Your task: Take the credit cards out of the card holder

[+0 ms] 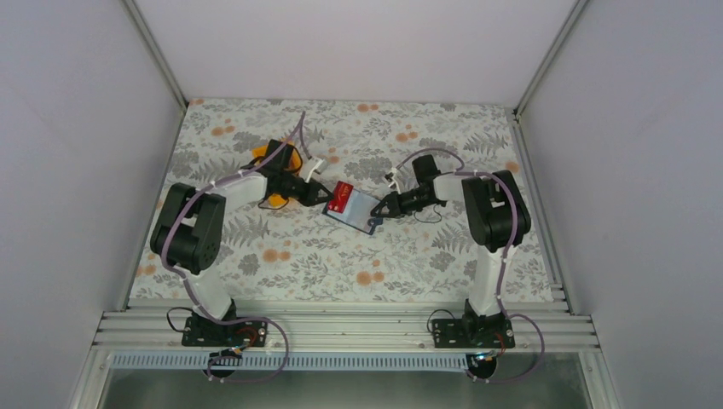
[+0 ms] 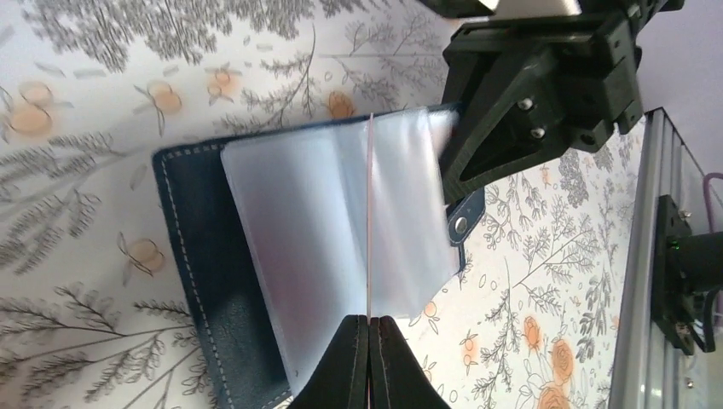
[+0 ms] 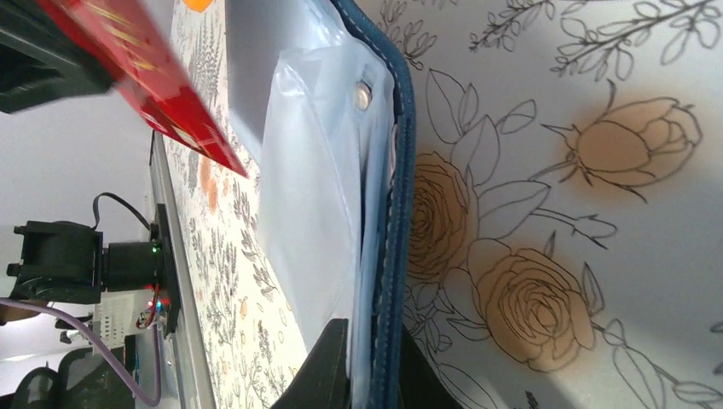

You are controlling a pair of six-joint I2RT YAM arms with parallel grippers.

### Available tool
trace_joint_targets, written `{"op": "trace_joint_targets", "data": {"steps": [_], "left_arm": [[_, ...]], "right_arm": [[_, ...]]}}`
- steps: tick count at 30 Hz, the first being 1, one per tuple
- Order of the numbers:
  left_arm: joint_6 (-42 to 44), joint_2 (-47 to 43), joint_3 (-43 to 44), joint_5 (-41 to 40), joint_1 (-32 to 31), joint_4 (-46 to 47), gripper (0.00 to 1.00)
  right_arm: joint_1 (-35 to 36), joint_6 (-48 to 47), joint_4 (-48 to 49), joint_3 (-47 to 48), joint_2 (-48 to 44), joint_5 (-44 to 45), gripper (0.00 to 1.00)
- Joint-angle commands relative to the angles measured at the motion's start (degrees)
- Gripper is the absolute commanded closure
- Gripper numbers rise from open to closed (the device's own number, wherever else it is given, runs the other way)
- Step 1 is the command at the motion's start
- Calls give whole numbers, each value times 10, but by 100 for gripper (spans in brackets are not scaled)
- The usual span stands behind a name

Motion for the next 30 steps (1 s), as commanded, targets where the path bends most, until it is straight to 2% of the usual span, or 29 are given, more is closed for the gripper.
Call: {"op": "trace_joint_targets", "data": {"steps": [1,3,8,12,15,17,19,20,23,25,27,30], "left_arm": [[61,-24,25,-31,11,-27,98],[84,-31,46,-33,18,-54,98],[143,-68,96,-42,18,-112,98],[187,-86,143,-18,18,-183,98],[229,-96,184,10,18,-248,98],[256,-101,220,26,17,-305,97],[286,-108,248,32,16,-347,97],[297,-113,258,32,14,-362,98],[317,-142,271,33,11,-379,98],[333,-157,273,35,5,-391,98],[348,-163,282,31,-5,-414,98],[361,-171,284,23,-27,-438,98]], "right_arm": [[-8,0,-29,2,-12,49,95],[-8,11,-37,5,-17,75,92],[-10,49,-70,26,-48,163,62],[-23,93,-96,40,-107,266,42],[-26,113,-126,58,-171,414,36],[-24,105,-139,76,-230,460,35],[-12,82,-128,91,-288,435,34],[-2,52,-115,94,-317,395,33],[42,-36,-72,95,-388,207,32],[70,-61,-43,95,-410,127,29],[97,-75,-43,118,-400,101,28],[126,-99,-90,177,-356,113,27]]}}
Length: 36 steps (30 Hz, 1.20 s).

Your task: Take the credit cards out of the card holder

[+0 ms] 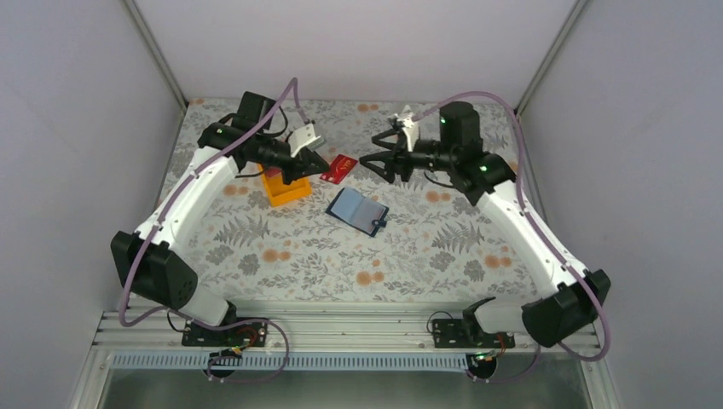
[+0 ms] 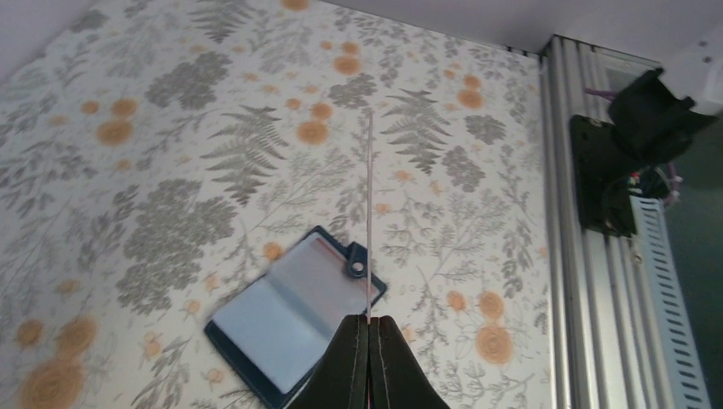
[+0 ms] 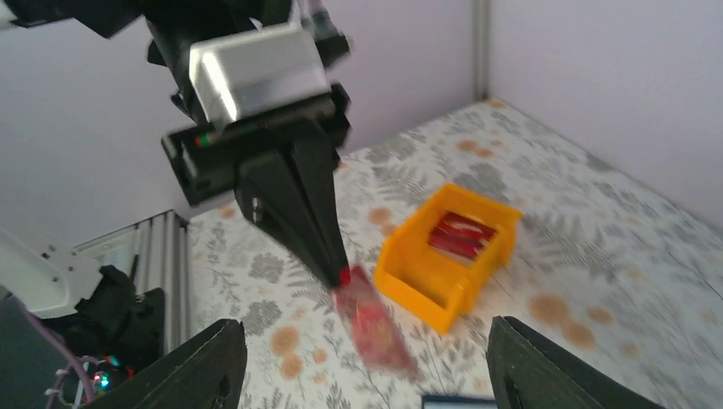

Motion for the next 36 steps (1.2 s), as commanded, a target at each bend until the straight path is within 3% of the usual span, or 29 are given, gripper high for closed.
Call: {"op": "trace_joint_targets", "data": {"steps": [1,5,9,12,15,18,20,22,24,26,30,34,36], "left_arm": [[51,-15,15,9,-27,-61,98],[50,-20,14,15,-36,-70,98],[44,-18,13,22,-37,-71,98],[46,-15,14,32,-39,-72,98],[45,-12,18,37,-40,-73,98],[36,-10,26,39,-40,-71,98],[8,-6,40,23,-40,-61,92],[-10,9,71,-1,-38,-66,71],[-36,27,111,-40,-39,-72,43],[-57,47,165,-105,-40,-81,29],[-43,80,281,-283,-69,-90,26],[40,119,399,-431,-184,-147,23],[74,120,410,-483,-224,-145,21]], "right_arm": [[38,-71,-44,62,74,-53,28],[54,-110,-86,87,96,-64,31],[65,-129,-114,70,98,-92,44],[66,-119,-106,47,93,-77,63],[65,-100,-100,45,99,-62,93],[60,-57,-92,50,98,-67,96],[37,9,-90,60,101,-88,96],[7,101,-82,58,110,-132,96],[-11,183,-56,43,112,-153,96],[-21,271,0,12,109,-153,96],[-45,489,118,-15,114,-136,96],[-50,676,135,16,139,-118,96],[-49,729,133,21,137,-98,96]]}}
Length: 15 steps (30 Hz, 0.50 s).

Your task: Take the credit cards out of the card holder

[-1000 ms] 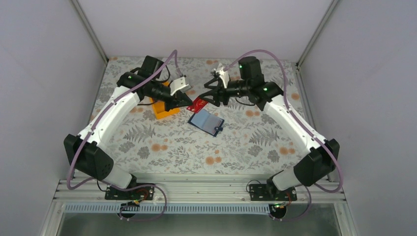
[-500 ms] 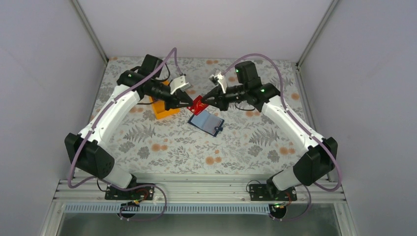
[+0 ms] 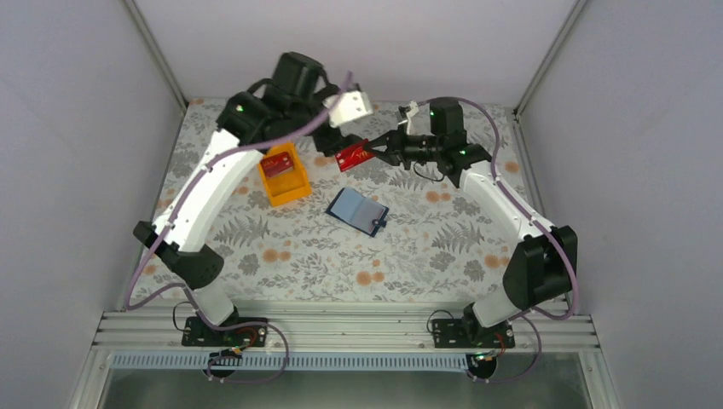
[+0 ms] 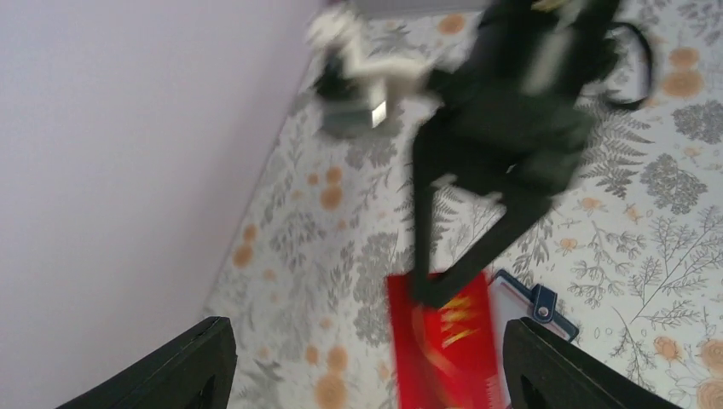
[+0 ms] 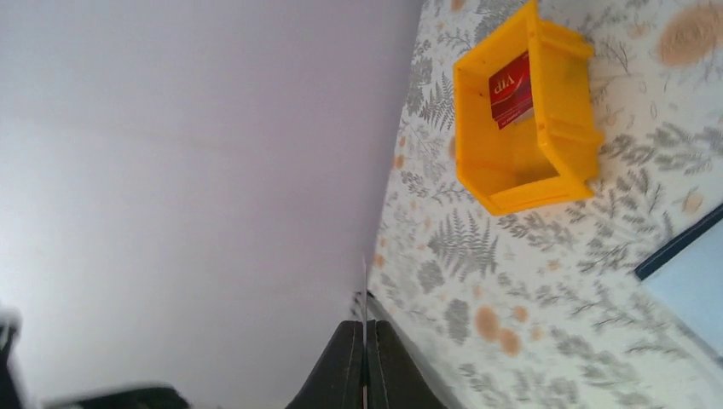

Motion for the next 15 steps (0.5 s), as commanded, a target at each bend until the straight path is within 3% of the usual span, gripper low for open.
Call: {"op": "trace_joint_targets", "data": {"steps": [1,6,15], "left_arm": [[95,4,30,-194,-100,-28,20],[187,-29,-91,-345,-161,62,19],[211,-20,-144,-356,-168,110,29]], "right_arm": [[-3,240,45,23,-2,37,96],[-3,308,56,-14,-36,85,96],[-2,331,61,-30,-51,87,96]]}}
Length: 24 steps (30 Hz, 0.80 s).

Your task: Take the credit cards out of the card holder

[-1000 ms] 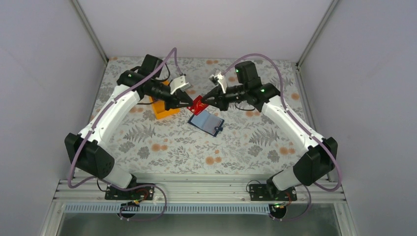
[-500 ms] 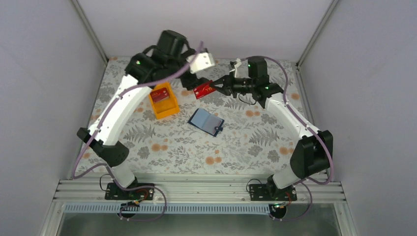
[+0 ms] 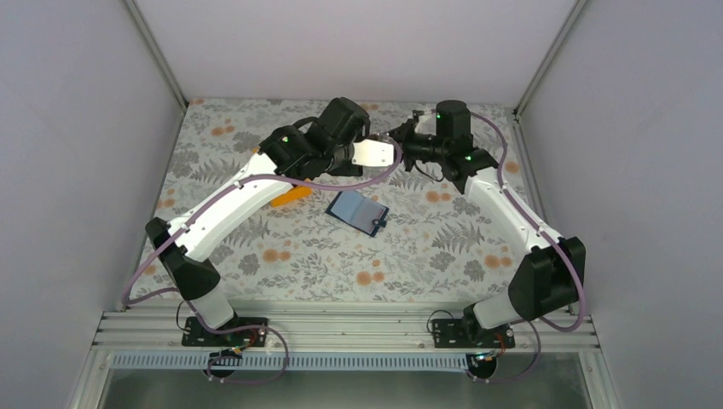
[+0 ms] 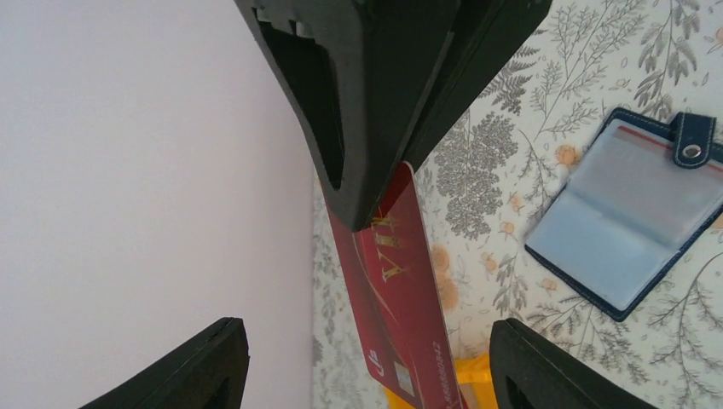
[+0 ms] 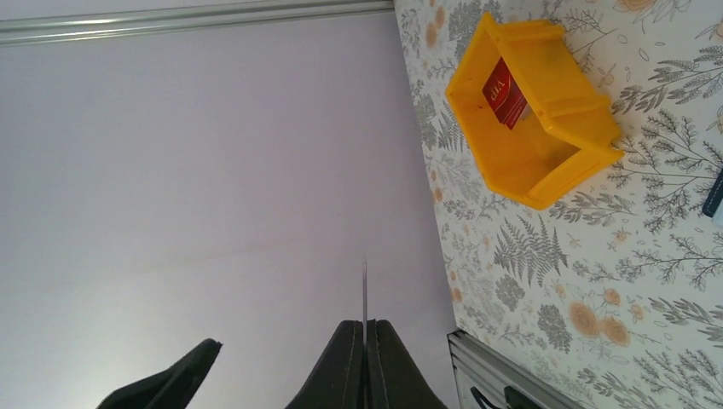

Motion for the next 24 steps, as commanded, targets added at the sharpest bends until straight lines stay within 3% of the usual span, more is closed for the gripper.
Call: {"op": "trace_joint_targets", "data": {"steps": [1,4,10,20,21,24], "left_arm": [[24,-1,-20,-26,-5,50,32],[22,1,-28,-20,-5,73,44],[23,7,-41,-11,-4,94,56],[32,21,-59,-22,-1,118,59],[35,21,-63,-26,0,124,65],[38,17,-76,-36,1,141,96]], "right_arm": [[-2,30,19,-8,-16,3,96],[0,35,23,-9,-16,-5,96],[2,44,35,-4,-17,-19,96],[2,50,41,-3,-26,-29,96],[3,50,40,-3,-27,-30,96],[2,50,40,-7,-30,-32,96]]}}
